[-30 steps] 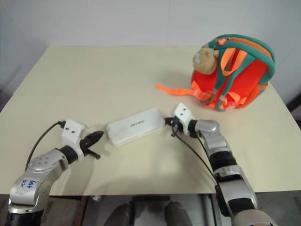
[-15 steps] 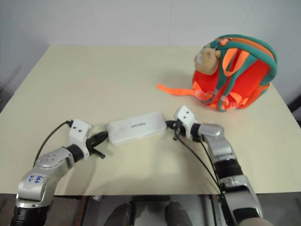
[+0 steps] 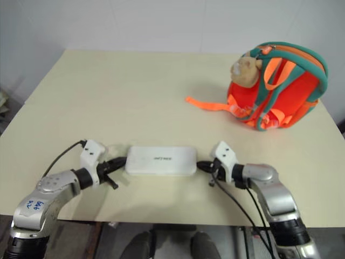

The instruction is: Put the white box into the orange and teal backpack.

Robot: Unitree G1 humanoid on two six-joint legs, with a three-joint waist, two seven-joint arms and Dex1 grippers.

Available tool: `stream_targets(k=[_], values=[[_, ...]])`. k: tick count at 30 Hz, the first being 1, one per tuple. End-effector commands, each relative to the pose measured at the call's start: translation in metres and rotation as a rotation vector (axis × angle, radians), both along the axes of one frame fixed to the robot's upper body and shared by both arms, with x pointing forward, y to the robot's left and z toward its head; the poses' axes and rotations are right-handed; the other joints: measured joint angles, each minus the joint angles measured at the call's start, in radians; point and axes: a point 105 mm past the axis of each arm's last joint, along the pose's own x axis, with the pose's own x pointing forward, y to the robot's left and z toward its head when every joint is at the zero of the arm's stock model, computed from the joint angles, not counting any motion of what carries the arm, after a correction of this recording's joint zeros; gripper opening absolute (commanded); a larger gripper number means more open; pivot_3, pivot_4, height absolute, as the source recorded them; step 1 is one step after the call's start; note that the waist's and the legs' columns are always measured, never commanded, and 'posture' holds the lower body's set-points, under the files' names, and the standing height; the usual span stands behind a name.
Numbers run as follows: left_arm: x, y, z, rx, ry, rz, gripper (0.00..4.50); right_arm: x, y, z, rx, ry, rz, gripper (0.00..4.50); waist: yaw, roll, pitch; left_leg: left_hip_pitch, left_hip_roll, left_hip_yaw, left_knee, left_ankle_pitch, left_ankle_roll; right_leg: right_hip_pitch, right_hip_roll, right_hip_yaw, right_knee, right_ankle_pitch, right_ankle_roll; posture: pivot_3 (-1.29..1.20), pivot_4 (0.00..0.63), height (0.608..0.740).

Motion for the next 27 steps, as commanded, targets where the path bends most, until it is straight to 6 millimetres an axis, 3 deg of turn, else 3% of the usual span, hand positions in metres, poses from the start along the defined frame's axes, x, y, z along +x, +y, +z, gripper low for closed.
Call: stream_targets(k=[1, 11, 17, 19, 20, 23, 27], values=[[-0.015, -0.027, 0.006, -0.042, 0.002, -0.152, 0.04, -0.013, 0.002, 0.018, 0.027, -0.040, 0.022, 0.01, 0.001, 0.000, 0.000, 0.000, 0.000, 0.000, 0.000, 0.000, 0.000, 0.000, 0.000, 0.000, 0.000, 0.000, 0.000, 0.00, 0.150, 0.740], [-0.013, -0.037, 0.005, -0.028, 0.007, -0.200, 0.04, -0.018, -0.030, 0.014, -0.032, -0.024, -0.097, 0.01, 0.002, -0.001, 0.000, 0.000, -0.001, 0.000, 0.000, 0.000, 0.000, 0.001, 0.000, 0.000, 0.000, 0.000, 0.000, 0.00, 0.150, 0.740], [-0.001, -0.030, 0.014, 0.000, -0.035, -0.160, 0.04, -0.021, -0.034, 0.006, -0.053, 0.026, -0.092, 0.01, 0.001, -0.001, 0.000, 0.000, -0.001, 0.000, 0.000, 0.000, 0.000, 0.001, 0.001, 0.000, 0.000, 0.000, 0.000, 0.00, 0.150, 0.740], [0.000, -0.022, 0.016, 0.019, -0.036, -0.151, 0.04, -0.022, -0.048, 0.001, -0.082, 0.084, -0.130, 0.01, 0.001, -0.001, 0.000, 0.000, -0.001, 0.000, 0.000, 0.000, 0.000, 0.001, 0.001, 0.000, -0.001, 0.000, 0.000, 0.00, 0.150, 0.740], [0.001, -0.011, 0.017, 0.031, -0.025, -0.133, 0.01, -0.022, -0.059, 0.005, -0.093, 0.106, -0.145, 0.17, 0.002, -0.001, 0.000, 0.000, -0.001, 0.000, 0.000, 0.000, 0.000, 0.001, 0.000, 0.000, -0.001, 0.000, 0.000, 0.00, 0.150, 0.740], [-0.003, 0.016, 0.015, 0.052, 0.060, -0.120, 0.64, -0.018, -0.079, 0.022, -0.110, 0.117, -0.163, 0.91, -0.002, -0.001, 0.001, 0.000, -0.001, 0.001, 0.000, 0.000, 0.001, 0.000, 0.000, 0.000, -0.001, 0.000, 0.000, 0.00, 0.150, 0.740], [-0.005, 0.034, 0.016, -0.012, 0.176, -0.133, 1.86, -0.014, -0.084, 0.045, -0.068, 0.191, -0.153, 2.27, -0.001, -0.001, 0.001, 0.001, 0.000, 0.001, 0.000, 0.000, 0.001, 0.001, 0.001, 0.000, -0.001, 0.000, -0.001, 0.00, 0.150, 0.740]])
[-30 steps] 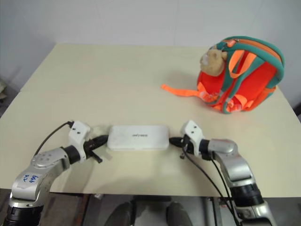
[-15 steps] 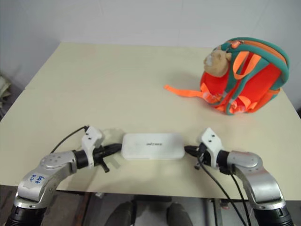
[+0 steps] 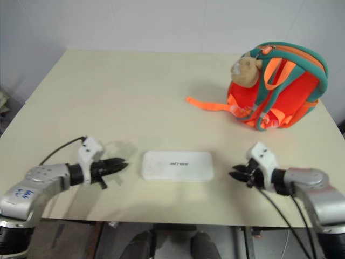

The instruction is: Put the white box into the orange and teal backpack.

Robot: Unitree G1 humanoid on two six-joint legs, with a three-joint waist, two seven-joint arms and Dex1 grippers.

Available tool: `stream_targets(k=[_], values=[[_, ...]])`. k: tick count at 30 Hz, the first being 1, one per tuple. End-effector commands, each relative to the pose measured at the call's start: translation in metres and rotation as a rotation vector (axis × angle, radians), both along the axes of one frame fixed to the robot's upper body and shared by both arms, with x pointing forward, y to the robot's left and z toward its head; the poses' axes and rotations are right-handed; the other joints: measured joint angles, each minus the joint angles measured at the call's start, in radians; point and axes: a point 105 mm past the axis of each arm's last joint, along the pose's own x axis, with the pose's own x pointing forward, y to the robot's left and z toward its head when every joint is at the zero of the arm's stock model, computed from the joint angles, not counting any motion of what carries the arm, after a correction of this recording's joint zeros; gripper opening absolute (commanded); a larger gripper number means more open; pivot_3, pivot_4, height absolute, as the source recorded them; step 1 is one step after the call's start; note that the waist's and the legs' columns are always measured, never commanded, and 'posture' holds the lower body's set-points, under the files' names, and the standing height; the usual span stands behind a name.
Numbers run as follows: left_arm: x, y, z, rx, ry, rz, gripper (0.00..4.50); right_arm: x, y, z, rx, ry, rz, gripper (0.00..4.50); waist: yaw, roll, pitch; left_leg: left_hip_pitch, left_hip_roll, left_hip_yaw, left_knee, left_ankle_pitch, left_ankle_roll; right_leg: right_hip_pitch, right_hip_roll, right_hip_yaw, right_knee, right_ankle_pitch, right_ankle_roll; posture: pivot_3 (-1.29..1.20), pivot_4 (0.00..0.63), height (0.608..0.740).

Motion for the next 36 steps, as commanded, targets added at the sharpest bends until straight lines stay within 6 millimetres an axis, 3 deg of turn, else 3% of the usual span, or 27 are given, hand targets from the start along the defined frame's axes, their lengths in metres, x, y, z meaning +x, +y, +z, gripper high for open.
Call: stream_targets(k=[1, 6, 8, 9, 15, 25, 36], values=[[-0.005, 0.006, 0.005, -0.071, 0.086, -0.047, 2.13, -0.004, 0.004, 0.021, 0.058, 0.050, 0.046, 2.57, 0.002, 0.000, 0.000, 0.000, 0.000, 0.000, 0.000, 0.000, 0.000, 0.000, 0.000, 0.000, 0.000, 0.000, 0.000, 0.00, 0.150, 0.740], [-0.005, 0.003, 0.009, -0.191, 0.213, -0.077, 3.76, -0.011, 0.019, 0.035, 0.152, 0.218, 0.067, 4.30, 0.005, 0.000, 0.000, -0.002, 0.003, -0.001, -0.001, 0.000, 0.000, -0.001, -0.002, -0.001, -0.002, 0.000, 0.000, 0.00, 0.150, 0.740], [-0.006, -0.001, 0.010, -0.255, 0.287, -0.089, 4.38, -0.012, 0.025, 0.038, 0.174, 0.265, 0.066, 4.50, 0.004, 0.000, 0.000, -0.003, 0.002, -0.001, -0.001, -0.001, 0.001, -0.001, -0.002, -0.001, -0.003, 0.000, 0.000, 0.00, 0.150, 0.740], [-0.006, -0.004, 0.010, -0.285, 0.326, -0.089, 4.48, -0.015, 0.029, 0.040, 0.197, 0.306, 0.072, 4.50, 0.003, 0.000, 0.000, -0.004, 0.002, -0.001, -0.001, -0.001, 0.001, -0.002, -0.002, -0.001, -0.003, 0.000, 0.000, 0.00, 0.150, 0.740], [0.004, -0.029, 0.019, -0.484, 0.495, -0.110, 4.48, -0.030, 0.050, 0.041, 0.252, 0.471, 0.103, 4.50, 0.004, 0.000, 0.000, -0.006, 0.002, -0.002, 0.001, -0.001, 0.002, -0.003, -0.001, -0.003, -0.002, 0.000, 0.000, 0.00, 0.150, 0.740], [0.014, -0.043, -0.002, -0.525, 0.629, -0.031, 4.48, -0.013, 0.059, 0.023, 0.231, 0.490, 0.026, 4.50, 0.003, 0.000, 0.000, -0.008, 0.001, -0.002, 0.003, 0.000, 0.001, -0.006, -0.001, -0.003, 0.000, 0.000, 0.000, 0.00, 0.150, 0.740], [0.013, -0.053, -0.006, -0.540, 0.671, -0.035, 4.48, -0.006, 0.070, 0.023, 0.230, 0.472, 0.037, 4.50, 0.004, 0.000, 0.000, -0.006, 0.000, -0.003, 0.003, 0.000, 0.001, -0.004, -0.002, -0.003, 0.001, 0.000, 0.000, 0.00, 0.150, 0.740]])
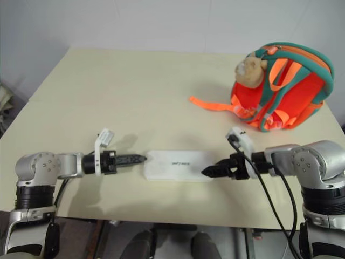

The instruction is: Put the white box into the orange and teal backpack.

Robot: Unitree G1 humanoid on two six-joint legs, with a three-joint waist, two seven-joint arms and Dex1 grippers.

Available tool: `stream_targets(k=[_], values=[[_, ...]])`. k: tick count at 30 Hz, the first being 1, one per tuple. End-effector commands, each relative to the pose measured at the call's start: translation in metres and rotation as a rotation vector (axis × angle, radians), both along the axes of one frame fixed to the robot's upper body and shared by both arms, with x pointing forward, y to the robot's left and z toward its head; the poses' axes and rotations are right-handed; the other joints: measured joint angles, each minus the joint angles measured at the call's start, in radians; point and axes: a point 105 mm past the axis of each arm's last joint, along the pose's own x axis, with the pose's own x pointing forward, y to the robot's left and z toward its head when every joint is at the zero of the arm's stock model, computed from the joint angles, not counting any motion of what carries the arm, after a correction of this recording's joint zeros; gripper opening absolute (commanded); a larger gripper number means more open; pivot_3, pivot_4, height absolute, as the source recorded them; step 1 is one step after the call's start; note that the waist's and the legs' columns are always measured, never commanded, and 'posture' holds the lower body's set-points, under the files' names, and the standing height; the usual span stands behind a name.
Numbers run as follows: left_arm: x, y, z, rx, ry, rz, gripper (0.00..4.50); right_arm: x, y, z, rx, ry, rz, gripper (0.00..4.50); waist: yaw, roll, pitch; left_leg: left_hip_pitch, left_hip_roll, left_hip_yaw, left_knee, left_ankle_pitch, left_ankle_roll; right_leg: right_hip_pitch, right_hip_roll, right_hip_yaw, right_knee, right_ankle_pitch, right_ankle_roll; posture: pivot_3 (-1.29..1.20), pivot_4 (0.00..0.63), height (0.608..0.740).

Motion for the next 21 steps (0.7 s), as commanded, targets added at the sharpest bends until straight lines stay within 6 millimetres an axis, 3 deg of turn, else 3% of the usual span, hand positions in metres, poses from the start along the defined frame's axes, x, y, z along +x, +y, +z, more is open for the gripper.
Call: stream_targets(k=[1, 21], values=[[-0.004, -0.004, -0.010, 0.021, 0.056, -0.011, 4.48, -0.001, 0.004, 0.004, -0.001, -0.020, 0.022, 4.50, 0.000, 0.000, 0.000, 0.000, 0.000, 0.000, 0.000, 0.000, 0.000, 0.000, 0.000, 0.000, 0.000, 0.000, 0.000, 0.00, 0.150, 0.740], [-0.010, -0.027, -0.010, 0.016, 0.154, -0.162, 4.48, -0.004, 0.014, 0.000, 0.006, -0.031, 0.052, 4.50, 0.000, 0.000, 0.000, 0.000, -0.001, 0.000, -0.001, 0.000, 0.000, 0.000, 0.000, 0.000, -0.002, 0.000, 0.000, 0.00, 0.150, 0.740]])
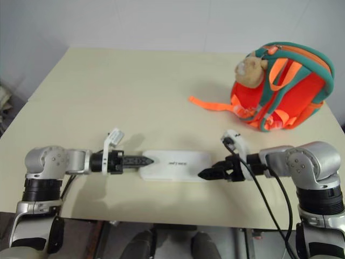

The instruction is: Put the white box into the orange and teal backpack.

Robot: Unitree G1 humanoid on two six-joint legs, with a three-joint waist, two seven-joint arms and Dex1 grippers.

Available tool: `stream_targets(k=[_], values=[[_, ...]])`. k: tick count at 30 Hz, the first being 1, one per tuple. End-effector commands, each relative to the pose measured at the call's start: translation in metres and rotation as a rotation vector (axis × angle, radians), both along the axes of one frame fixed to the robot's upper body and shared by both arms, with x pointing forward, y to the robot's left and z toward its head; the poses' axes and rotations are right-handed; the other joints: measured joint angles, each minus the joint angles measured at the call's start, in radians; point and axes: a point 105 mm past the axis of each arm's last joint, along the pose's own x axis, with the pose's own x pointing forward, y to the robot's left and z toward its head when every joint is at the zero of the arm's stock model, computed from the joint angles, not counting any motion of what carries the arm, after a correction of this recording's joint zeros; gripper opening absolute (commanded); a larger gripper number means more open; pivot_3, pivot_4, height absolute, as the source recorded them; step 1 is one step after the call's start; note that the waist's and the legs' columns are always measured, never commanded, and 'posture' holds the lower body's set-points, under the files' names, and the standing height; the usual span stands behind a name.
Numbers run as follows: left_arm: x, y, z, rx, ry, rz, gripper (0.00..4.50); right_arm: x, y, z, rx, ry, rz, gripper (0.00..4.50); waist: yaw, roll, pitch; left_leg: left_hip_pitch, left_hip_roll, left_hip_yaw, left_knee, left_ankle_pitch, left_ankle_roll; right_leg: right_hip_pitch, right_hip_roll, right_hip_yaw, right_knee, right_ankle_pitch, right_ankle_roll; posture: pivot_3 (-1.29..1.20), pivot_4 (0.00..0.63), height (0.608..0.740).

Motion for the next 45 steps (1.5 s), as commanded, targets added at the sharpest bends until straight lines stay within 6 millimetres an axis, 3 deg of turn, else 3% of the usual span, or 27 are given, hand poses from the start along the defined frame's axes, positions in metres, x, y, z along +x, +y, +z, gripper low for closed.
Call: stream_targets(k=[1, 9, 14, 21, 26, 32, 34, 40, 42, 45], values=[[-0.007, -0.006, -0.011, 0.018, 0.089, -0.050, 4.48, -0.002, 0.005, 0.003, 0.006, -0.036, 0.022, 4.50, 0.000, 0.000, 0.000, 0.000, 0.000, 0.000, 0.000, 0.000, 0.000, 0.000, 0.000, 0.000, 0.000, 0.000, 0.000, 0.00, 0.150, 0.740], [-0.008, -0.015, -0.005, -0.029, 0.116, -0.104, 4.48, -0.005, 0.011, -0.001, 0.029, -0.044, 0.028, 4.50, 0.000, 0.000, 0.000, 0.000, 0.000, 0.000, 0.000, 0.000, 0.000, 0.000, 0.000, 0.000, 0.000, 0.000, 0.000, 0.00, 0.150, 0.740], [-0.005, -0.015, -0.002, -0.035, 0.113, -0.118, 3.46, -0.008, 0.009, -0.003, 0.018, -0.055, 0.031, 4.50, -0.001, 0.000, 0.000, -0.002, 0.000, 0.000, 0.000, 0.000, -0.001, -0.001, 0.000, 0.000, 0.000, 0.000, 0.000, 0.00, 0.150, 0.740], [0.001, -0.008, 0.007, -0.052, 0.105, -0.107, 1.45, -0.012, 0.001, -0.010, 0.002, -0.059, 0.038, 4.50, -0.001, 0.000, 0.000, -0.010, -0.001, 0.000, 0.001, 0.002, -0.003, -0.011, 0.001, 0.000, 0.003, 0.000, 0.000, 0.00, 0.150, 0.740], [0.003, -0.008, 0.016, -0.094, 0.069, -0.090, 1.27, -0.011, -0.009, -0.015, -0.004, -0.086, 0.015, 4.50, -0.002, 0.000, 0.000, -0.010, 0.000, 0.001, 0.001, 0.002, -0.002, -0.011, 0.001, 0.001, 0.003, 0.000, 0.000, 0.00, 0.150, 0.740], [-0.003, 0.004, 0.035, -0.118, -0.058, -0.082, 1.27, 0.018, -0.056, 0.010, -0.049, -0.298, -0.132, 4.50, -0.003, 0.000, 0.000, -0.010, -0.001, 0.001, 0.002, 0.002, -0.002, -0.011, 0.001, 0.001, 0.003, 0.000, 0.001, 0.00, 0.150, 0.740], [-0.011, 0.014, 0.033, -0.081, -0.109, -0.075, 1.27, 0.037, -0.092, 0.031, -0.081, -0.409, -0.258, 4.50, -0.005, 0.000, 0.000, -0.010, 0.000, 0.002, 0.002, 0.002, -0.002, -0.011, 0.001, 0.001, 0.003, 0.000, 0.001, 0.00, 0.150, 0.740], [-0.016, 0.037, 0.024, -0.056, -0.169, 0.032, 1.27, 0.063, -0.164, 0.080, -0.194, -0.644, -0.501, 4.50, -0.002, 0.000, 0.000, -0.010, 0.001, 0.003, 0.001, 0.002, -0.002, -0.012, 0.001, 0.002, 0.003, 0.000, 0.001, 0.00, 0.150, 0.740], [-0.019, 0.038, 0.020, -0.054, -0.175, 0.052, 1.27, 0.071, -0.175, 0.087, -0.235, -0.707, -0.525, 4.50, -0.004, 0.000, 0.000, -0.010, 0.001, 0.003, 0.001, 0.002, -0.002, -0.012, 0.001, 0.002, 0.003, 0.000, 0.001, 0.00, 0.150, 0.740], [-0.021, 0.035, 0.018, -0.061, -0.180, 0.060, 1.27, 0.084, -0.174, 0.096, -0.211, -0.758, -0.538, 4.50, -0.005, 0.000, 0.000, -0.009, 0.001, 0.004, 0.001, 0.002, -0.002, -0.012, 0.001, 0.003, 0.003, 0.000, 0.001, 0.00, 0.150, 0.740]])
